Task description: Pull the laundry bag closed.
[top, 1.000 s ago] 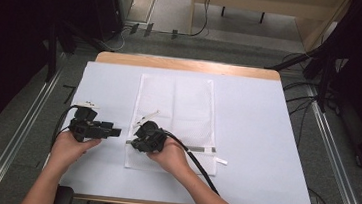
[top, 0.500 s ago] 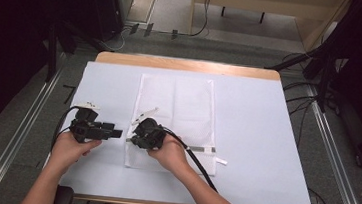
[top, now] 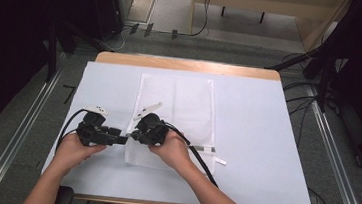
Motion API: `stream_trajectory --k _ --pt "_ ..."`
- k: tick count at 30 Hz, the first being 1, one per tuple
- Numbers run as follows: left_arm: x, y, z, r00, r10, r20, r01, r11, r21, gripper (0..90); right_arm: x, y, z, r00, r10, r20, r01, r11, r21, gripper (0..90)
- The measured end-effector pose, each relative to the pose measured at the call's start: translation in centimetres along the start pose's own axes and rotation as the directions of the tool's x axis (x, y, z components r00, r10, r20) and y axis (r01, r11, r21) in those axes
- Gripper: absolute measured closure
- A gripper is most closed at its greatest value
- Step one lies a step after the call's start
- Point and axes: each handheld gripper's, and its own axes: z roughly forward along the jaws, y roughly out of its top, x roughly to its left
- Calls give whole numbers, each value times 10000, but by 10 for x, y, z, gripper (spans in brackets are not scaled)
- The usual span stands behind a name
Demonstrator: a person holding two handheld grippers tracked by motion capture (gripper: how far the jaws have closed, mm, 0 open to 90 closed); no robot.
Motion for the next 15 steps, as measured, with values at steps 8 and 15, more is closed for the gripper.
stream_trajectory --k 8,15 --pt "-5 2 7 9994 233 273 -243 9991 334 528 1 2 -9 9995 -74 -297 71 9999 -107 878" --pt "-7 3 12 9983 400 423 -420 9980 478 570 3 3 -11 9984 -287 -481 284 9996 -57 878"
